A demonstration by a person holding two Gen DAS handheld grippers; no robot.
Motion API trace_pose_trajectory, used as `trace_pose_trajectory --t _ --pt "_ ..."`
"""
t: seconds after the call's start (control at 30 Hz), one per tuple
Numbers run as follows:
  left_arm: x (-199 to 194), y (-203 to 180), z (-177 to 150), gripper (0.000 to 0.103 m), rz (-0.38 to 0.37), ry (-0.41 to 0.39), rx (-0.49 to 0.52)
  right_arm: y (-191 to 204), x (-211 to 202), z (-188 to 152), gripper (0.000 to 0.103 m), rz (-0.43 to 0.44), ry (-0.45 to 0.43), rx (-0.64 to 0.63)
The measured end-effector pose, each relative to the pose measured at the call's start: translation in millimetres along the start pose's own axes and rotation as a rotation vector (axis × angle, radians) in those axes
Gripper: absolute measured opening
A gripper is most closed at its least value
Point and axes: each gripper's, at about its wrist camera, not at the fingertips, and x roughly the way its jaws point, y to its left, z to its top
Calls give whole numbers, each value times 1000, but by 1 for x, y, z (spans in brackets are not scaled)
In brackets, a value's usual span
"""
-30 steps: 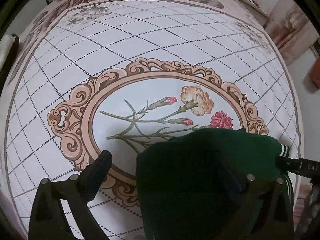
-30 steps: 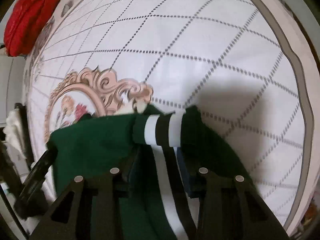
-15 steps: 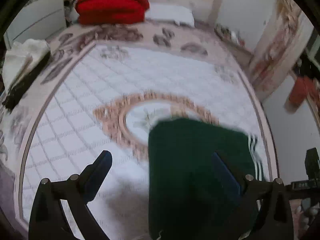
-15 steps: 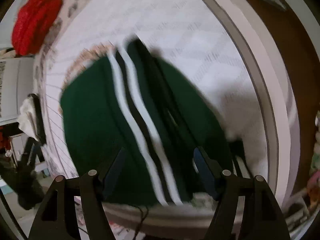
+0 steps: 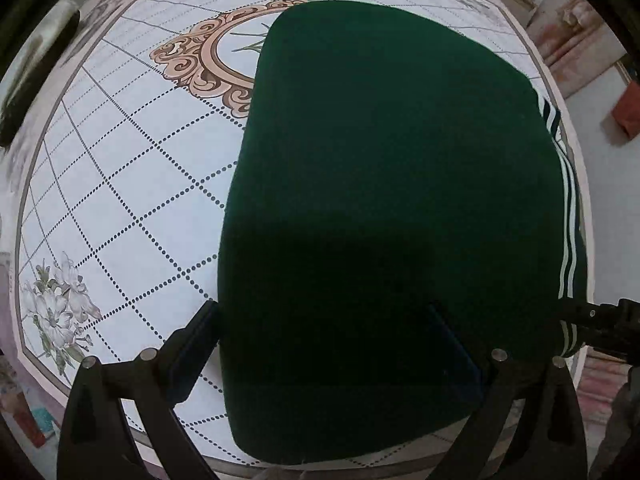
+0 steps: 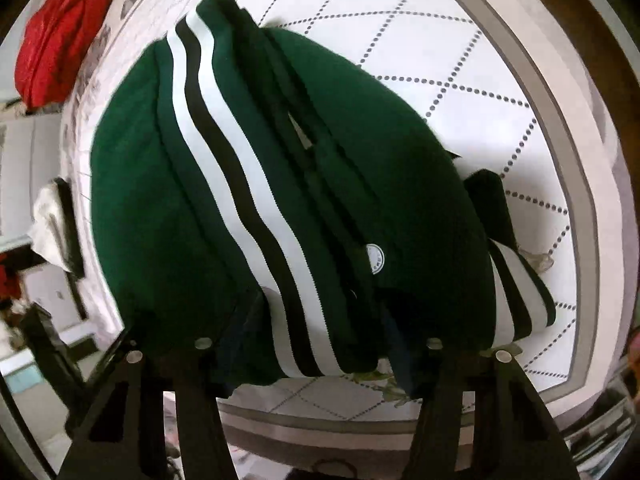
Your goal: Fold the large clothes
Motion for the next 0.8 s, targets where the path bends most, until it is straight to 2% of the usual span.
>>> trace_pose_trajectory --t 0.1,0.17,0.2,0.23,0.3,0.4,0.47,0.57,0.67,0.7,0.8 --pt "3 0 1 103 11 0 2 3 1 3 55 -25 -3 -7" --pt "4 0 3 103 13 1 4 8 3 -1 33 -53 -15 -13" --pt "4 0 3 103 12 1 6 8 0 -1 26 -59 -28 -14" --pt "4 0 3 103 11 0 7 8 -6 -3 13 -61 -53 -16" --pt "4 0 4 103 8 2 9 10 -21 -9 9 -42 -95 -6" --pt "5 -1 2 103 7 1 12 19 -40 -16 8 -50 -153 -34" --pt "8 0 3 103 7 3 12 24 -36 -13 8 -79 -146 -59" --pt "12 0 2 103 -8 18 9 5 2 4 9 -94 -59 -12" --pt "9 4 4 103 -32 28 -1 -6 21 16 10 -51 1 44" --pt "6 6 6 103 -39 22 -3 -4 17 19 11 -38 30 37" --pt "-13 21 15 103 -88 -20 -22 -2 -8 19 28 55 71 6"
